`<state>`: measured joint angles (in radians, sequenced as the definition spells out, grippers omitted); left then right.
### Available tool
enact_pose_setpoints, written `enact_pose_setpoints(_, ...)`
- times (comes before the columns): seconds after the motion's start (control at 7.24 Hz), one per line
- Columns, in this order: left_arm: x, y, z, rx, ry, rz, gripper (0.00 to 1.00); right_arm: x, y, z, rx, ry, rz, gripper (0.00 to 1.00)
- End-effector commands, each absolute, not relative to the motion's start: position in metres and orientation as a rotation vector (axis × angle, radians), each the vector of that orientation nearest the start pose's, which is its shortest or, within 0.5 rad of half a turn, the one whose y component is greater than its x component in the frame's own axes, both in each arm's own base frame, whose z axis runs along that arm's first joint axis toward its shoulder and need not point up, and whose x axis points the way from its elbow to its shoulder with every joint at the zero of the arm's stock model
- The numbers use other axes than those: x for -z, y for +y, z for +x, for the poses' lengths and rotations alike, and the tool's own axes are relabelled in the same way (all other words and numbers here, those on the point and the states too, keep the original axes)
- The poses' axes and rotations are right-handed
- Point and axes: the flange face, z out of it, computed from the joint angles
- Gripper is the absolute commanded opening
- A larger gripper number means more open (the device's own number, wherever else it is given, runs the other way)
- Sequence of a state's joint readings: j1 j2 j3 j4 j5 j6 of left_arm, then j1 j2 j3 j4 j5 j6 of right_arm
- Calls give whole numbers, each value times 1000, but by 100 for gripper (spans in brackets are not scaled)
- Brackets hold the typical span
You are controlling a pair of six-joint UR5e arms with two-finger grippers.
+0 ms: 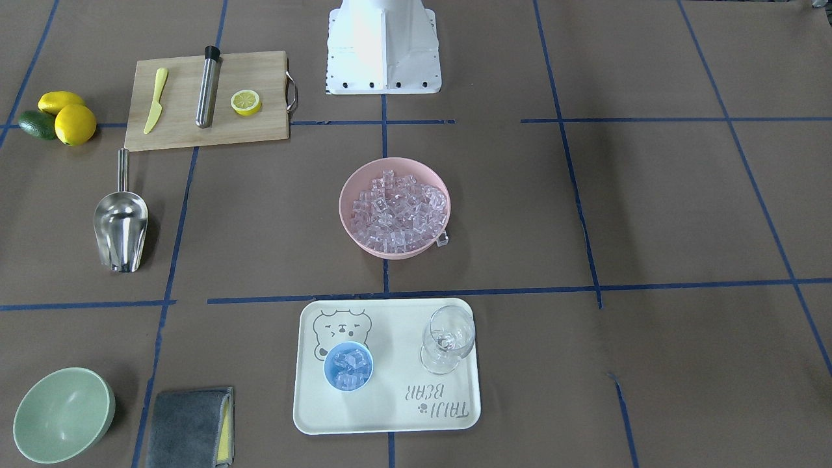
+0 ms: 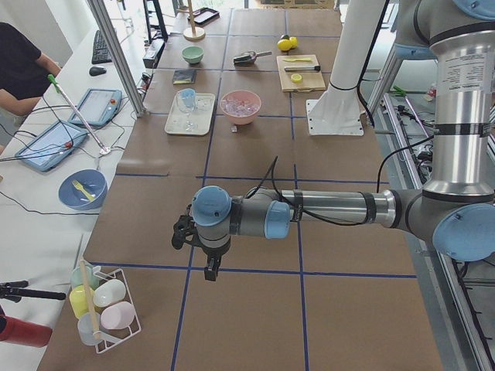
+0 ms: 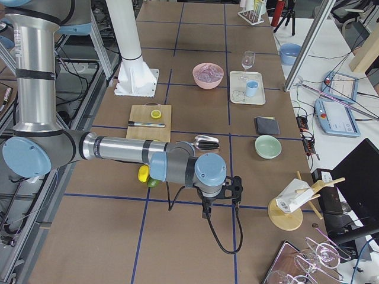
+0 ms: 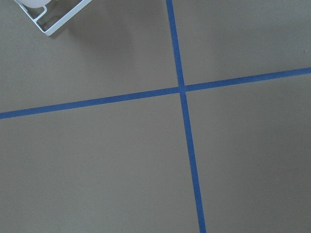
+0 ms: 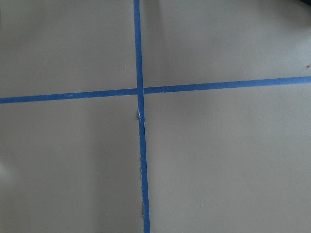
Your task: Put ice in cup with scoop
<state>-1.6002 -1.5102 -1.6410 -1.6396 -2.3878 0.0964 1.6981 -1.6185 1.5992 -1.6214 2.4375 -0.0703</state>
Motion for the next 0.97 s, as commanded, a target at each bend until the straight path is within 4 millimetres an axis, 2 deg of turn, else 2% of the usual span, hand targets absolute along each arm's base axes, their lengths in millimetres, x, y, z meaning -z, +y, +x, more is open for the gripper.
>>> enact_pose_setpoints(0.0,-639,-471,-74,-66,830,137,100,-666,-456,116,-84,-867,20,100)
enact_pose_setpoints(0.83,-637,-472,-73,-68,830,144,100,-666,-457,117,-85,-858,20,100)
